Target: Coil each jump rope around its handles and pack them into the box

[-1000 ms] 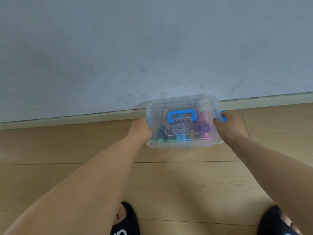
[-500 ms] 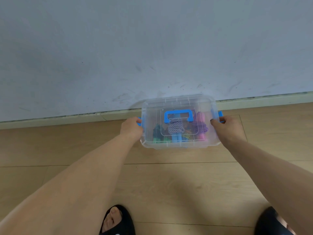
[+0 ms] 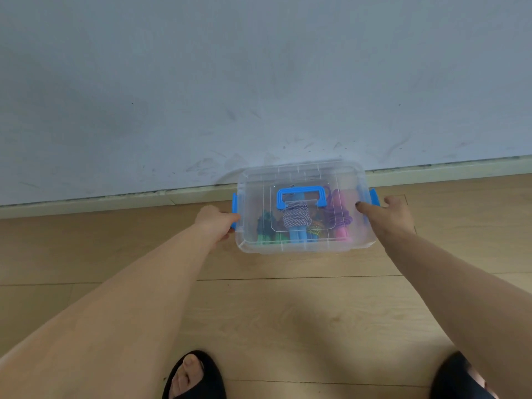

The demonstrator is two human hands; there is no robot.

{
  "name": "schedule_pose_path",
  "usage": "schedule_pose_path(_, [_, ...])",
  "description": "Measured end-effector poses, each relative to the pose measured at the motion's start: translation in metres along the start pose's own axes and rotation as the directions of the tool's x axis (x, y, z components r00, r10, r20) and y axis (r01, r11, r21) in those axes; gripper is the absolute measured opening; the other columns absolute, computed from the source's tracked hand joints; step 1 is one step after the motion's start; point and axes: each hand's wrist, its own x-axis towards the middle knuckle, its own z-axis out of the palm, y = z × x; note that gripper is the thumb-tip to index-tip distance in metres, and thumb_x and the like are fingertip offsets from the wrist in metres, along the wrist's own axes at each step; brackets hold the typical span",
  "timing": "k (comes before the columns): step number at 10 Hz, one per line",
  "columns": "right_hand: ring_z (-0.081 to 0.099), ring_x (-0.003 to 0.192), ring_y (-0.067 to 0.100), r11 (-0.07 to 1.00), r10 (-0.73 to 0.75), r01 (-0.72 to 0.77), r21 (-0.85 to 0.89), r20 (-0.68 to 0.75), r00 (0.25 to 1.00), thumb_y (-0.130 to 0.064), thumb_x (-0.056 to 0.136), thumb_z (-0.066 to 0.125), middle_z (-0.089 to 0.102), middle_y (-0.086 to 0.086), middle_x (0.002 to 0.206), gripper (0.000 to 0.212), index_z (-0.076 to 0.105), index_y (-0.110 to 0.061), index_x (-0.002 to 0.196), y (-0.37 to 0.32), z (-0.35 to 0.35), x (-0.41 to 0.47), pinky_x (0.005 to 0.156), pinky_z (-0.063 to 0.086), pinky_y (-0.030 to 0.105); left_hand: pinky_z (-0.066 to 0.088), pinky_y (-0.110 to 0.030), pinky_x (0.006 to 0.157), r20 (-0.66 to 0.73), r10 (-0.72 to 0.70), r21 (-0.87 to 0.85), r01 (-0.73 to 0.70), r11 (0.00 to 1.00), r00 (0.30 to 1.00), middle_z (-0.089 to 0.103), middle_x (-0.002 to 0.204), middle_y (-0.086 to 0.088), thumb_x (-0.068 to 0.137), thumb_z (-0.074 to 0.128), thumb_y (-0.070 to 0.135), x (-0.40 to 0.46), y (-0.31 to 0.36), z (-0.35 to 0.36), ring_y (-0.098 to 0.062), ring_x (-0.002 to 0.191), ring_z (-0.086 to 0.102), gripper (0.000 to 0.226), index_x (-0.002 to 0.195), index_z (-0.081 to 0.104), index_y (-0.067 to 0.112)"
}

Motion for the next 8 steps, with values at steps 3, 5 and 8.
schedule_pose_path(3, [0.061, 0.08, 0.018, 0.994, -0.068, 0.079, 0.074, -0.137, 0.988, -0.01, 0.085, 0.069, 0.065, -0.001, 0.098, 0.023, 0.064, -0.014, 0.107, -0.008, 0.005, -0.002, 0.065, 0.044, 0.027, 0.044, -0.028, 0.057, -0.058, 0.208, 0.328, -0.178, 0.928, 0.976, 0.06, 0.067, 0.0, 0.087, 0.061, 0.034, -0.01, 0.01, 0.012, -0.018, 0.063, 0.059, 0.03, 0.064, 0.055, 0.016])
schedule_pose_path(5, [0.062, 0.084, 0.018, 0.993, -0.106, 0.112, 0.033, -0.149, 0.983, -0.013, 0.087, 0.068, 0.066, -0.004, 0.095, 0.019, 0.065, -0.016, 0.106, -0.006, 0.007, -0.004, 0.073, 0.049, 0.032, 0.037, -0.026, 0.05, -0.081, 0.34, 0.501, -0.257, 0.826, 0.937, 0.055, 0.065, -0.001, 0.086, 0.062, 0.021, -0.001, 0.012, 0.016, -0.018, 0.057, 0.049, 0.018, 0.071, 0.057, 0.013])
schedule_pose_path(8, [0.061, 0.087, 0.02, 0.991, -0.13, 0.128, -0.027, -0.109, 0.985, -0.019, 0.093, 0.055, 0.067, 0.003, 0.116, 0.038, 0.061, -0.014, 0.13, -0.009, 0.015, -0.004, 0.071, 0.049, 0.027, 0.038, -0.028, 0.053, -0.019, 0.292, 0.528, -0.238, 0.815, 0.956, 0.054, 0.07, -0.003, 0.093, 0.059, 0.029, -0.002, 0.025, 0.008, -0.018, 0.059, 0.049, 0.026, 0.079, 0.058, 0.007])
